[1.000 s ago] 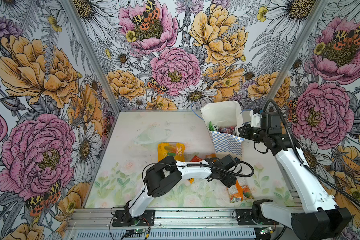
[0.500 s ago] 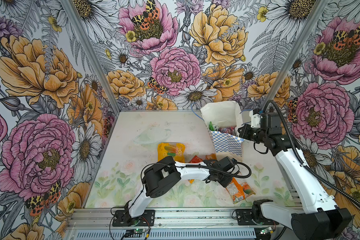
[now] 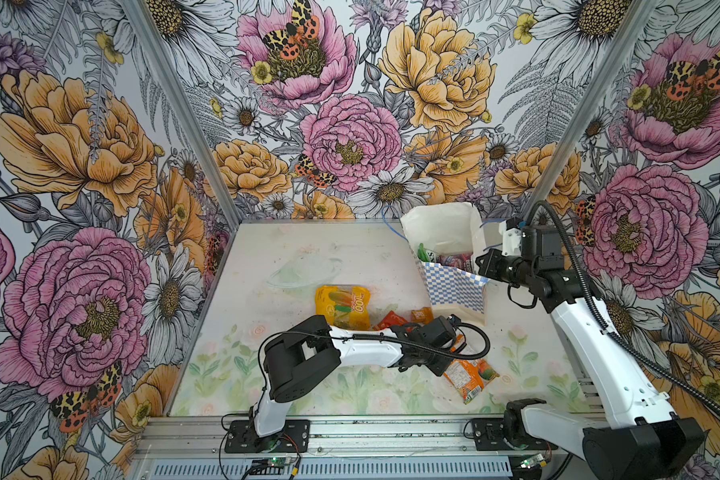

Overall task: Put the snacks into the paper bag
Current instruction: 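Lower left gripper onto the orange candy bag and close on its edge, then lift the orange candy bag with the left gripper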

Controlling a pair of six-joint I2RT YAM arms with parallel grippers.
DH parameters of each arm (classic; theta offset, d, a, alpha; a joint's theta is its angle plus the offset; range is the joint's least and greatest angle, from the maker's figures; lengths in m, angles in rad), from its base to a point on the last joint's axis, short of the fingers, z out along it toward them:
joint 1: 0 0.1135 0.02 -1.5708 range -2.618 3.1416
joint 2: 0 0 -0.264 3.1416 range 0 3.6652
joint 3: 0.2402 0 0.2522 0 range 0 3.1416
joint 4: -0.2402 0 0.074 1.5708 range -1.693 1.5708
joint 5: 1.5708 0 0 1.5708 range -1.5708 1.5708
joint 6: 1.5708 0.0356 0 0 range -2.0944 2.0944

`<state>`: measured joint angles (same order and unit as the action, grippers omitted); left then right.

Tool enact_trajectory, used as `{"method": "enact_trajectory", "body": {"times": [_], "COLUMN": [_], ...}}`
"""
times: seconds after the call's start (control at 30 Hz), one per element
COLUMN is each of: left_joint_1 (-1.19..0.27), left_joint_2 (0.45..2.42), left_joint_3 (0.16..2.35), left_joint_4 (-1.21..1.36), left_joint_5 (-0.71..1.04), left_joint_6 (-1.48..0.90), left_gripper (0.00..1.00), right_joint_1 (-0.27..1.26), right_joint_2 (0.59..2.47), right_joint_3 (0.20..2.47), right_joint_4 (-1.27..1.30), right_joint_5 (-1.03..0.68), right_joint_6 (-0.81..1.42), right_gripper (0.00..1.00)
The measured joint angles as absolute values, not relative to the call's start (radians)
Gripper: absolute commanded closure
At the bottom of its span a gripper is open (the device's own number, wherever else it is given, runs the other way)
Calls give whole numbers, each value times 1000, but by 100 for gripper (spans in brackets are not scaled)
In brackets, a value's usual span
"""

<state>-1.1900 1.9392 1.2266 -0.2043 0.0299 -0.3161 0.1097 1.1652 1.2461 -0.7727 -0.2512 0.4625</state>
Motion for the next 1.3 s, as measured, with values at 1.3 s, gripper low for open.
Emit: {"method": "enact_trajectory", "body": {"times": [1.3], "left_joint_1": [-1201], "left_joint_2": [1256], "left_joint_3": [1065], "left_joint_4": [-336], "left_joint_5": [-175], "left_joint_6": [-288], "left_gripper": [100], "right_joint_1": [103], "right_joint_2": [1165], "right_joint_3": [1237], "right_joint_4": [-765], "right_joint_5": [-250], "right_joint_6": [463], "right_gripper": [100]}}
